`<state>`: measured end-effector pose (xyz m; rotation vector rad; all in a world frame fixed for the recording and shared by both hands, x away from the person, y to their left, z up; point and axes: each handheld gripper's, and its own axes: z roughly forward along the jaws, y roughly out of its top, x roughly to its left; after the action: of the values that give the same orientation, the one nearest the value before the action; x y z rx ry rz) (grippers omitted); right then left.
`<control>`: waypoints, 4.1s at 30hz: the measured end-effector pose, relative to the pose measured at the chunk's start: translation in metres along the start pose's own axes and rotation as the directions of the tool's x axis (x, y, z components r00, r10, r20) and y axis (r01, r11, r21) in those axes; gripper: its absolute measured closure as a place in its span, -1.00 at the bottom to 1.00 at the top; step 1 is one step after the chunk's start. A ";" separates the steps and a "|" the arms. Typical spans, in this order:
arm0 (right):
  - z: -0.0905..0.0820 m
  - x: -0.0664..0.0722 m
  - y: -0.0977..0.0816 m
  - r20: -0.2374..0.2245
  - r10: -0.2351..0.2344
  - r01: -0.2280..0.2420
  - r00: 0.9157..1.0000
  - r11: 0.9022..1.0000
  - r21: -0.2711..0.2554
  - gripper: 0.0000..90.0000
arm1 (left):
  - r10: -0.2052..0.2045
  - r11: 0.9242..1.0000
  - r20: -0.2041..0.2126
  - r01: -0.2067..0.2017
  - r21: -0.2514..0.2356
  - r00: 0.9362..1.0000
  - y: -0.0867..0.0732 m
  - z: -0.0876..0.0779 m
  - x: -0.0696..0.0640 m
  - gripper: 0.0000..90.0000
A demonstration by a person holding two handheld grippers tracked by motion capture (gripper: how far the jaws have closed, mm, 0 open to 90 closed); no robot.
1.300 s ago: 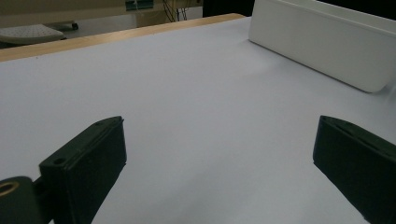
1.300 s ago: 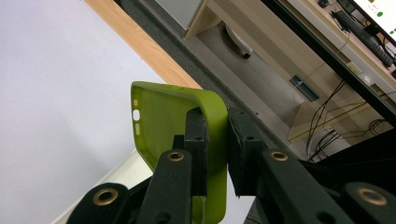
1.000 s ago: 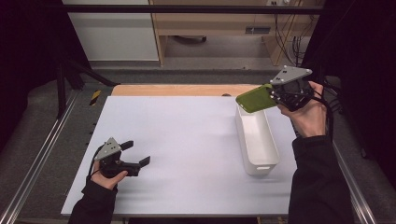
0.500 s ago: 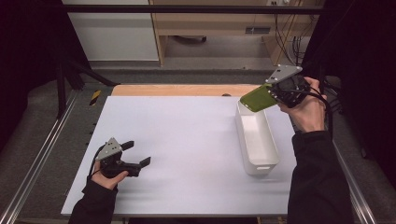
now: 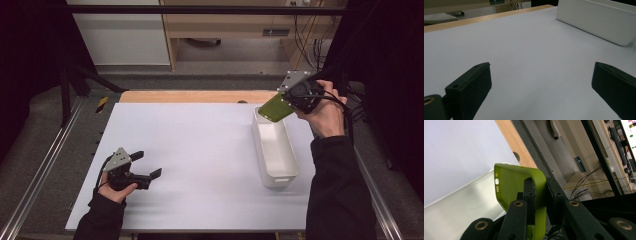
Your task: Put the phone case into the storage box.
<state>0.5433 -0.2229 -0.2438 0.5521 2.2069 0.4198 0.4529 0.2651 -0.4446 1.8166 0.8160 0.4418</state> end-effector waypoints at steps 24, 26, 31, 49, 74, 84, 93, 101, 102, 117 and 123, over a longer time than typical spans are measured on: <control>0.026 -0.001 0.005 -0.061 -0.190 0.192 0.980 0.981 0.029 0.77 | 0.005 1.000 0.006 -0.005 0.009 1.000 -0.001 0.002 0.000 -0.94; 0.028 -0.001 0.005 -0.067 -0.203 0.206 0.977 0.978 0.036 0.77 | 0.005 1.000 0.006 -0.005 0.009 1.000 -0.001 0.002 0.000 -0.94; 0.034 -0.002 0.007 -0.079 -0.234 0.238 0.969 0.971 0.035 0.77 | 0.003 1.000 0.007 -0.003 0.008 1.000 -0.001 0.002 0.001 -0.94; 0.059 -0.006 0.008 -0.123 -0.346 0.350 0.930 0.936 0.015 0.77 | 0.009 1.000 0.014 -0.009 0.025 1.000 -0.002 0.007 0.000 -0.94; 0.101 -0.008 0.012 -0.205 -0.469 0.483 0.859 0.875 0.022 0.77 | -0.001 0.999 0.014 0.001 0.041 1.000 -0.006 0.010 0.004 -0.94; 0.119 -0.007 0.014 -0.235 -0.485 0.503 0.842 0.864 0.021 0.77 | -0.001 0.999 0.015 0.001 0.040 1.000 -0.006 0.009 0.005 -0.94; 0.130 -0.003 0.015 -0.249 -0.496 0.517 0.832 0.856 0.021 0.77 | -0.001 0.999 0.014 0.001 0.045 1.000 -0.007 0.010 0.004 -0.94; 0.140 -0.001 0.015 -0.258 -0.508 0.533 0.822 0.845 0.032 0.77 | -0.003 0.999 0.013 0.003 0.051 1.000 -0.008 0.011 0.005 -0.94; 0.141 0.000 0.015 -0.260 -0.507 0.534 0.822 0.845 0.037 0.77 | -0.003 0.999 0.014 0.002 0.051 1.000 -0.008 0.011 0.005 -0.94; 0.141 0.003 0.015 -0.279 -0.507 0.538 0.816 0.842 0.043 0.76 | -0.001 0.999 0.013 0.001 0.049 1.000 -0.008 0.011 0.005 -0.94; 0.143 0.003 0.015 -0.272 -0.510 0.539 0.816 0.841 0.042 0.76 | -0.001 0.999 0.013 0.001 0.053 1.000 -0.009 0.011 0.005 -0.94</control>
<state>0.6561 -0.1923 -0.3269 -0.0803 2.5182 0.0613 0.4607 0.2632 -0.4571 1.8665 0.8269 0.4108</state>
